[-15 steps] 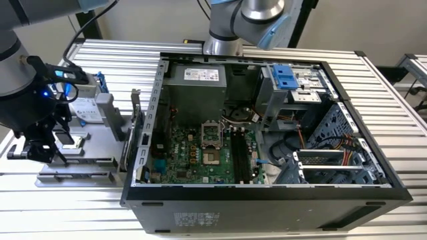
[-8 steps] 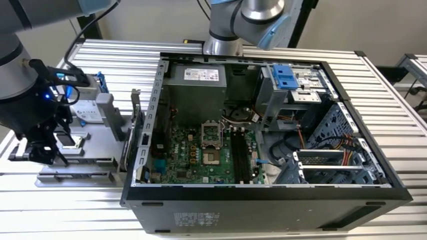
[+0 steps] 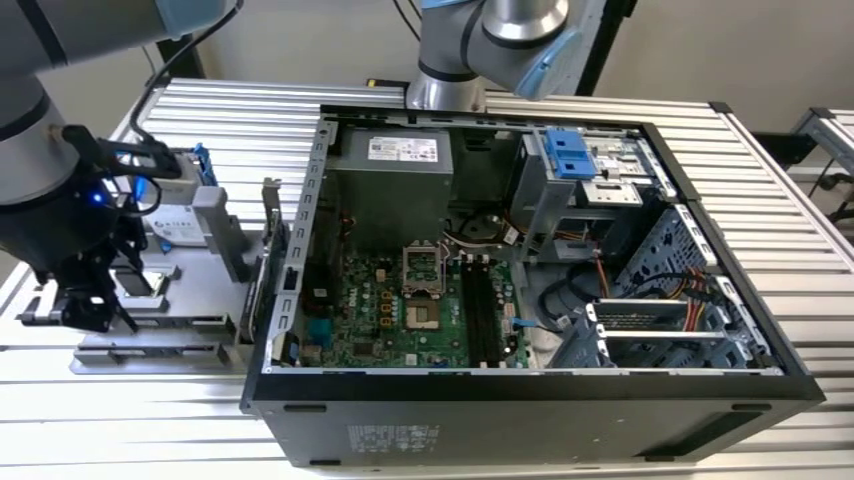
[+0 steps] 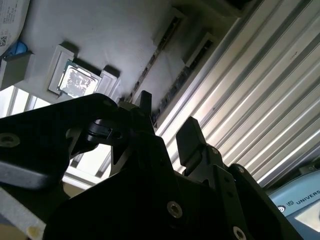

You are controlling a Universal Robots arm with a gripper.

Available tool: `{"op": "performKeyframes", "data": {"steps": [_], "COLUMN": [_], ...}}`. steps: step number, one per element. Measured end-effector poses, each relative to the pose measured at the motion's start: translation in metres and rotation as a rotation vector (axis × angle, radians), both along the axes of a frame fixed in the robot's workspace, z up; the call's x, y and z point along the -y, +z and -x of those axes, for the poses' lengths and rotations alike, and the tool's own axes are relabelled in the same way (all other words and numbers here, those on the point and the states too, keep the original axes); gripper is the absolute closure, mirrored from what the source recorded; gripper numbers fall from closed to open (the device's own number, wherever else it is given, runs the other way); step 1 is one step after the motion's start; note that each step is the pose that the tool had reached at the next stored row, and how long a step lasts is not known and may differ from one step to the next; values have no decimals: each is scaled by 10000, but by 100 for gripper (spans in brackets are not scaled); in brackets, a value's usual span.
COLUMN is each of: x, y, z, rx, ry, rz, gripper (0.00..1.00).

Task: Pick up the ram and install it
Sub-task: 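Pick up the ram and move it above insertion slot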

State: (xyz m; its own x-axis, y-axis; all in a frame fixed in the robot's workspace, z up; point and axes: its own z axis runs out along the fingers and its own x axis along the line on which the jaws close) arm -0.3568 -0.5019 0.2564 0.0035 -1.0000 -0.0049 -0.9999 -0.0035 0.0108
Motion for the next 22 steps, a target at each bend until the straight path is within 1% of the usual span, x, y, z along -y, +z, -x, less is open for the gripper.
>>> {"op": "performKeyframes", "data": {"steps": [6,7,10,22], "x": [0,1,1,44], "y": [-26,-56,-73,-161], "z": [0,1,2,2], "rx": [1,1,-1,1], "ry": [0,0,-19,-68], "rz": [-1,-1,2,1], "gripper": [0,0,0,0]}}
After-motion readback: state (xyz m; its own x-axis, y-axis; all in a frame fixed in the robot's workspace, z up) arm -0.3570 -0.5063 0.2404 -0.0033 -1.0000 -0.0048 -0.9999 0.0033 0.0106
